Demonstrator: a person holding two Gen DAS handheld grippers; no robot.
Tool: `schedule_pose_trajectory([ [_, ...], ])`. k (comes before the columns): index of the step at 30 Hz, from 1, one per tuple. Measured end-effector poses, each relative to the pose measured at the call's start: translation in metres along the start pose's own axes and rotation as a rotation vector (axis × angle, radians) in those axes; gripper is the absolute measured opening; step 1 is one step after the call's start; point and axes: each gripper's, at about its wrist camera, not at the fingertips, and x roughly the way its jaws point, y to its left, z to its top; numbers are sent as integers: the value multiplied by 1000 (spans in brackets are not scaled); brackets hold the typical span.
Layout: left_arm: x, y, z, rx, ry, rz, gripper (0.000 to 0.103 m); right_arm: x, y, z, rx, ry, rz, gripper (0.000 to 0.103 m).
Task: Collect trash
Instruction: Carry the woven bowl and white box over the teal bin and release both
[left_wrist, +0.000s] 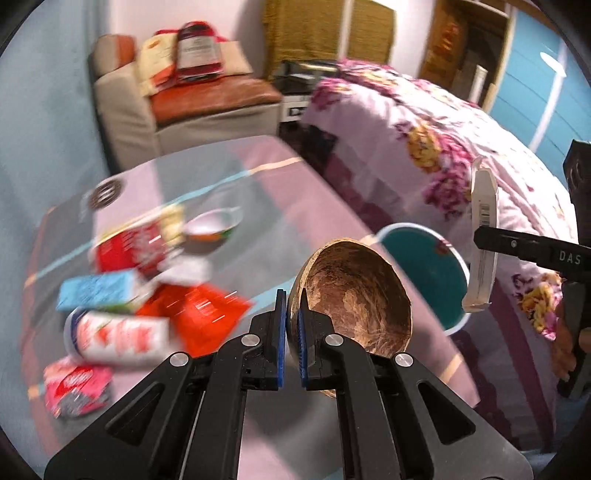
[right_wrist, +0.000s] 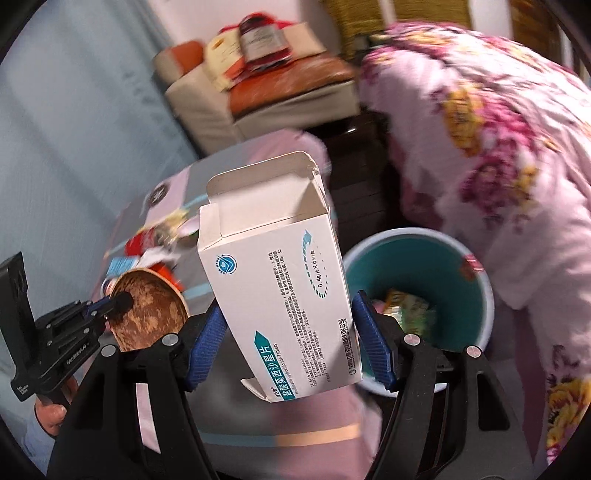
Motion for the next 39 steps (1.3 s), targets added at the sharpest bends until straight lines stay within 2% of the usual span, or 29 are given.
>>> schedule_pose_trajectory([
  [8, 53, -85, 28, 123, 55, -98, 6, -22, -70, -1, 108, -36, -66, 65],
  [16, 92, -131, 32, 205, 117, -129, 6, -12, -106, -1, 168, -17, -81, 65],
  [26, 133, -143, 39, 227, 180, -139, 7, 10, -120, 3, 198, 28, -97, 65],
  [31, 147, -146, 42, 230, 202, -152, 11, 20, -125, 5, 204, 49, -112, 65],
  [37, 154, -141, 44, 194, 209, -192, 22, 27, -125, 8, 205, 66, -124, 65],
  [39, 151, -138, 45, 181, 204, -208, 32, 29, -123, 10, 203, 71, -126, 65],
])
